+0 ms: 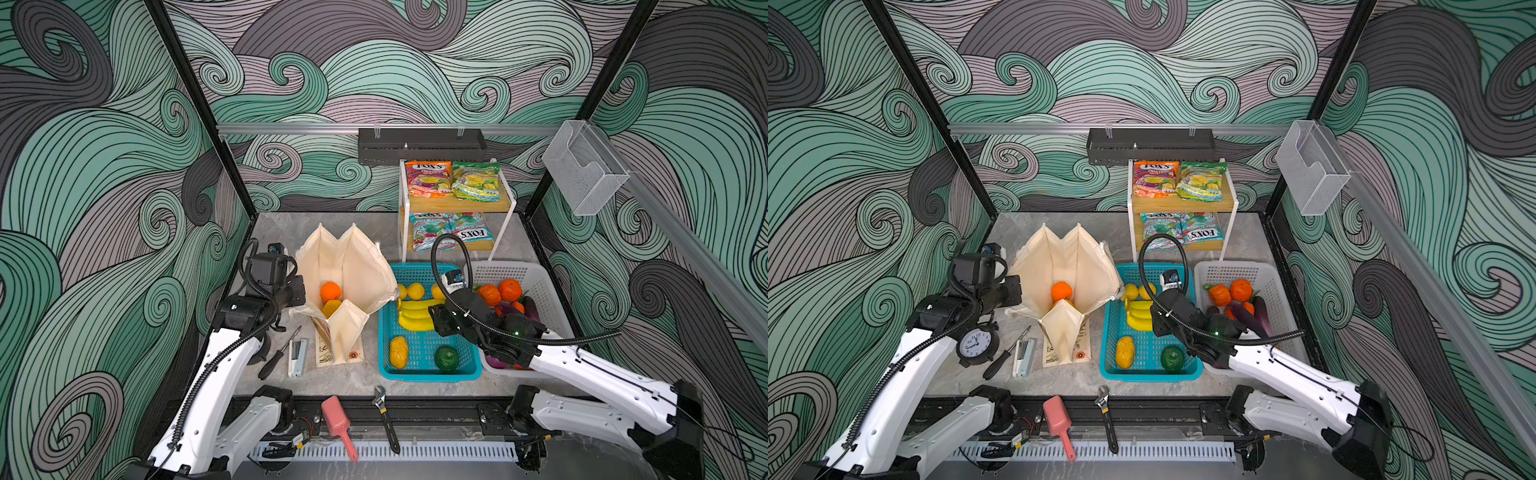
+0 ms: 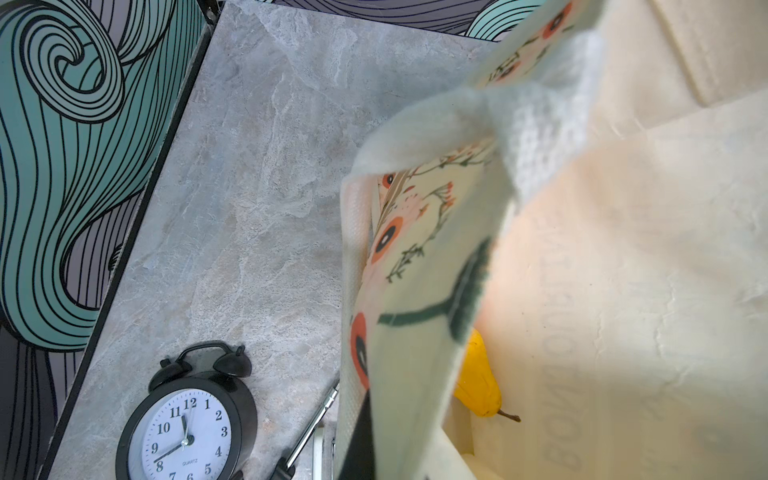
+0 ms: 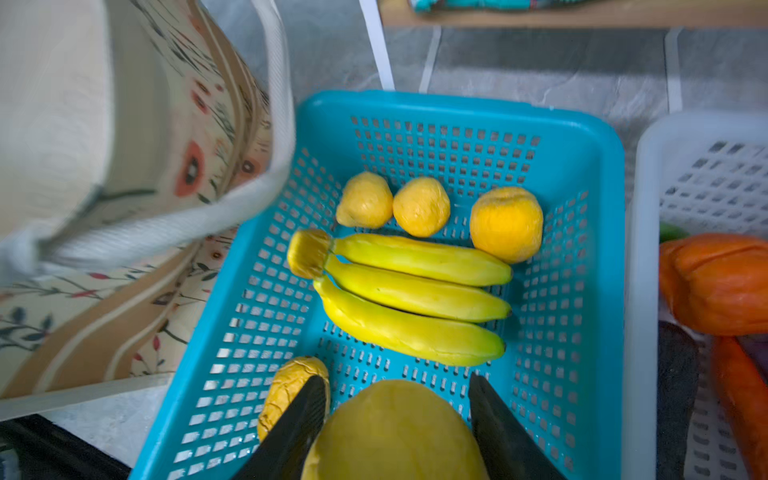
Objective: Place the food into the grocery bag and tie it
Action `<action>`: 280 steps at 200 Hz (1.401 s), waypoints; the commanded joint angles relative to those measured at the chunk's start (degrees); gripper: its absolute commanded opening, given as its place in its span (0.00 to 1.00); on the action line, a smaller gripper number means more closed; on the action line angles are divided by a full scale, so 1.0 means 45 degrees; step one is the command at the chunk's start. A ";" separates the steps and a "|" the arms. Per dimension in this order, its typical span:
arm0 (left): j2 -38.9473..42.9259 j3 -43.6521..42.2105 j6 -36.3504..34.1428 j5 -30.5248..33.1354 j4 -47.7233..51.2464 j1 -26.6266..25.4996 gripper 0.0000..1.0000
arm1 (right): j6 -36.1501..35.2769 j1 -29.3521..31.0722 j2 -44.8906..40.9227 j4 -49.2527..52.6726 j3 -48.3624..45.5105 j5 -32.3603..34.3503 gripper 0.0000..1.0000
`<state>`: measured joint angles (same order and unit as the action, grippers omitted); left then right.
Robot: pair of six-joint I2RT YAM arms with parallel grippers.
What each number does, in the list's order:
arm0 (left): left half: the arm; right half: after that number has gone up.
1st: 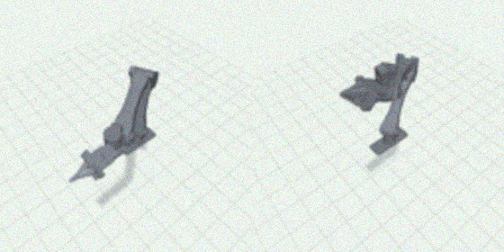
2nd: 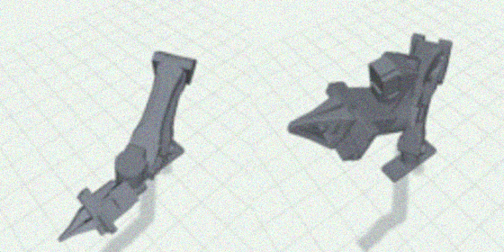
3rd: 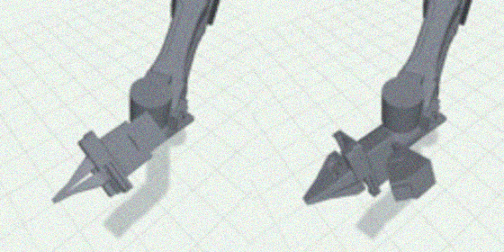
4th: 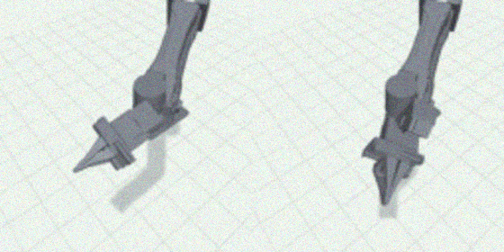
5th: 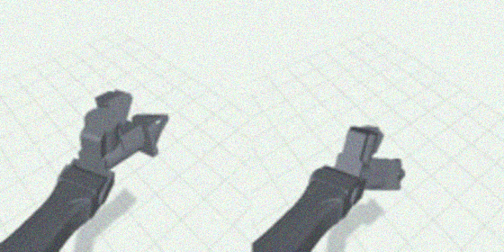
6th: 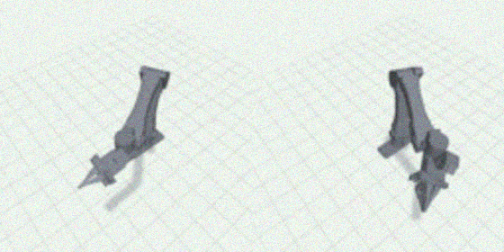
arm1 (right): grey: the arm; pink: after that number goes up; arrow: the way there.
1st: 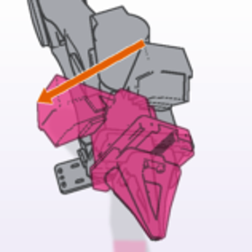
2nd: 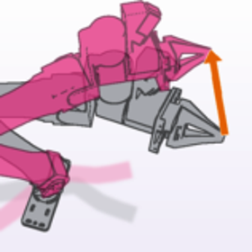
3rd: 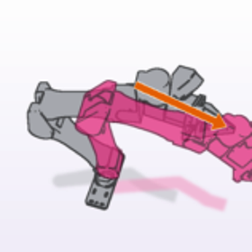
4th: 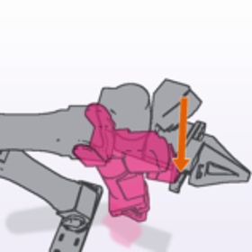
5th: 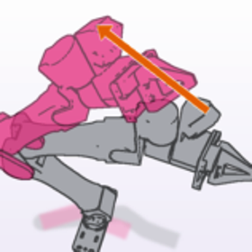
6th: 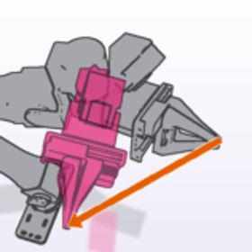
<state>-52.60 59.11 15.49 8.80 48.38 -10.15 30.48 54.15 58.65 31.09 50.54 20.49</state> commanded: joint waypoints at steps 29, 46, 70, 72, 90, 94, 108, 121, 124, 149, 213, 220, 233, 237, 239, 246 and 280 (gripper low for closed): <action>0.0198 0.0088 -0.0121 0.0052 -0.0227 0.0030 0.00 | -0.1903 0.0064 0.0887 -0.0359 0.2964 -0.0803 0.52; 0.0197 0.0107 -0.0139 0.0076 -0.0206 0.0030 0.00 | -0.2459 0.0076 0.1611 -0.0759 0.3930 -0.1490 0.52; 0.0197 0.0068 -0.0138 0.0067 -0.0224 0.0044 0.00 | -0.2980 0.0170 0.3007 -0.0890 0.5406 -0.2044 0.51; 0.0193 0.0067 -0.0140 0.0064 -0.0224 0.0033 0.00 | -0.3017 0.0178 0.3120 -0.0927 0.5540 -0.2056 0.51; 0.0165 0.0106 -0.0148 0.0096 -0.0165 0.0034 0.00 | -0.3196 0.0308 0.4189 -0.1297 0.6403 -0.2203 0.50; 0.0182 0.0106 -0.0159 0.0093 -0.0170 0.0037 0.00 | -0.3217 0.0328 0.4463 -0.1322 0.6663 -0.2270 0.50; 0.0204 0.0063 -0.0165 0.0115 -0.0223 0.0037 0.00 | -0.3312 0.0477 0.5415 -0.1300 0.7609 -0.2492 0.50; 0.0165 0.0087 -0.0165 0.0147 -0.0185 0.0035 0.00 | -0.3420 0.0602 0.6315 -0.1323 0.8407 -0.2689 0.50; 0.0165 0.0087 -0.0163 0.0153 -0.0187 0.0033 0.00 | -0.3442 0.0635 0.6518 -0.1323 0.8593 -0.2736 0.50; 0.0163 0.0067 -0.0178 0.0096 -0.0203 0.0034 0.00 | -0.3477 0.0821 0.8293 -0.0972 1.0008 -0.3049 0.50; 0.0158 0.0077 -0.0189 -0.0100 -0.0221 0.0043 0.00 | -0.3518 0.1204 1.1736 -0.0083 1.2343 -0.3664 0.50; 0.0151 0.0067 -0.0197 -0.0129 -0.0243 0.0030 0.00 | -0.3456 0.1246 1.1986 -0.0019 1.2479 -0.3688 0.50; 0.0127 0.0068 -0.0197 -0.0158 -0.0225 0.0030 0.00 | -0.3416 0.1275 1.2430 0.0058 1.2627 -0.3860 0.50; 0.0112 0.0082 -0.0204 -0.0191 -0.0221 0.0030 0.00 | -0.3402 0.1295 1.2538 0.0061 1.2649 -0.3899 0.50; 0.0108 0.0076 -0.0205 -0.0196 -0.0223 0.0044 0.00 | -0.3396 0.1308 1.2602 0.0048 1.2668 -0.3926 0.50; 0.0096 0.0087 -0.0203 -0.0263 -0.0224 0.0033 0.00 | -0.3381 0.1340 1.2788 0.0070 1.2745 -0.3975 0.50; 0.0104 0.0085 -0.0221 -0.0295 -0.0223 0.0040 0.00 | -0.3180 0.1473 1.3527 0.0289 1.2856 -0.4141 0.50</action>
<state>-52.62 59.09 15.40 8.43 48.34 -10.15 15.42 60.18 118.13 31.03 106.83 3.16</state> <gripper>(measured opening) 0.049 0.509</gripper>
